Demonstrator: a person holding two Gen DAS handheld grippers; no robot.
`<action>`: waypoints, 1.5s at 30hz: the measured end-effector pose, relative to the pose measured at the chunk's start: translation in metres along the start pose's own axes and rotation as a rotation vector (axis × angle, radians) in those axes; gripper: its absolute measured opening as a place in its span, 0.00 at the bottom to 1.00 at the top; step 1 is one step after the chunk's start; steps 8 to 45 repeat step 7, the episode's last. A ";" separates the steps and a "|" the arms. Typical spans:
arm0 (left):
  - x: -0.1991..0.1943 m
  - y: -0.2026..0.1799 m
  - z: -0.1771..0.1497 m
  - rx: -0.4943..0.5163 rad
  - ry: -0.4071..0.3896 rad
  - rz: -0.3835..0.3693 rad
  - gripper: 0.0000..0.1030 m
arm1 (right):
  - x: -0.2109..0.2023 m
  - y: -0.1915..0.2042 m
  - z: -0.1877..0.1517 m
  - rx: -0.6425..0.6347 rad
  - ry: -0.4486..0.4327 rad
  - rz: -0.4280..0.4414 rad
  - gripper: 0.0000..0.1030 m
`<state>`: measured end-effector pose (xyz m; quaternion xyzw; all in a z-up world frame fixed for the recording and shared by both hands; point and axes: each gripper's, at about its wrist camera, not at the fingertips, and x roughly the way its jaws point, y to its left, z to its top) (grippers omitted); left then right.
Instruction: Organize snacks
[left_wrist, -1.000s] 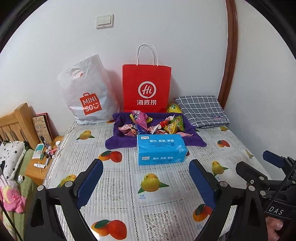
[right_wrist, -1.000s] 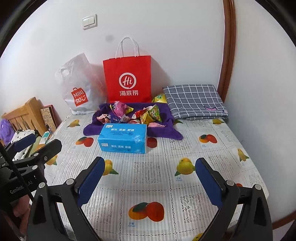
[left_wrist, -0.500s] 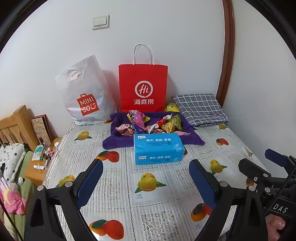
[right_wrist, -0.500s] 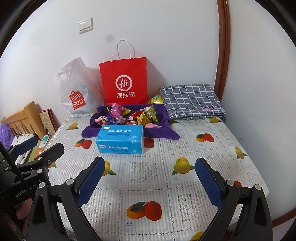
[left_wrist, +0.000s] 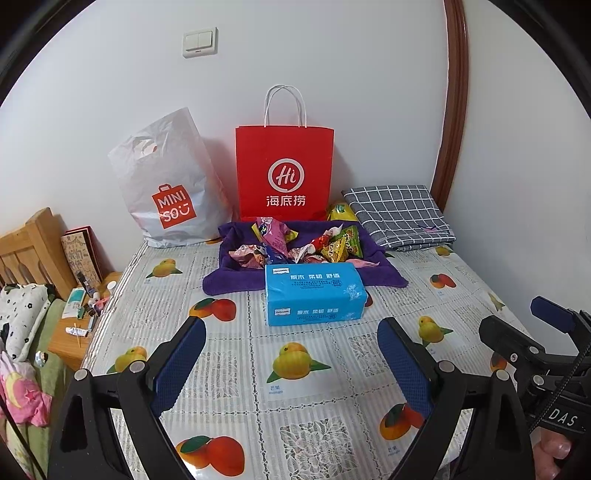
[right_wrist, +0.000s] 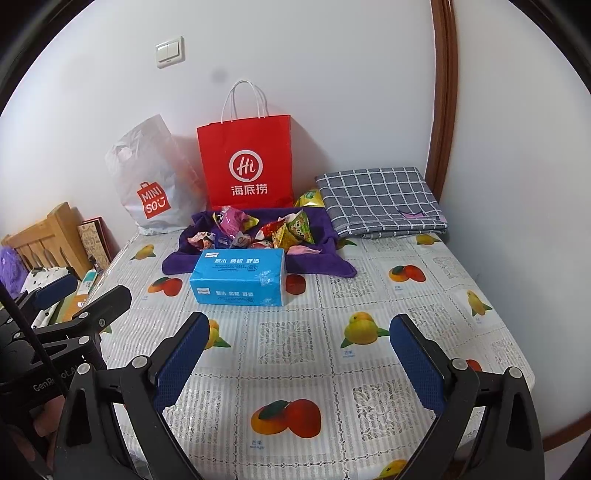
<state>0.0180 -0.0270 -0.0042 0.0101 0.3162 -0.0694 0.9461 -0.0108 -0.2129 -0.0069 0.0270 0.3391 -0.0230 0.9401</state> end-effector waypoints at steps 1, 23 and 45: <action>0.000 0.000 0.000 -0.001 0.000 0.001 0.91 | 0.000 0.000 0.000 0.000 0.000 0.000 0.94; 0.000 -0.001 -0.001 0.005 -0.011 0.002 0.91 | -0.001 0.000 0.000 0.001 -0.001 0.002 0.94; 0.000 -0.001 -0.001 0.005 -0.011 0.002 0.91 | -0.001 0.000 0.000 0.001 -0.001 0.002 0.94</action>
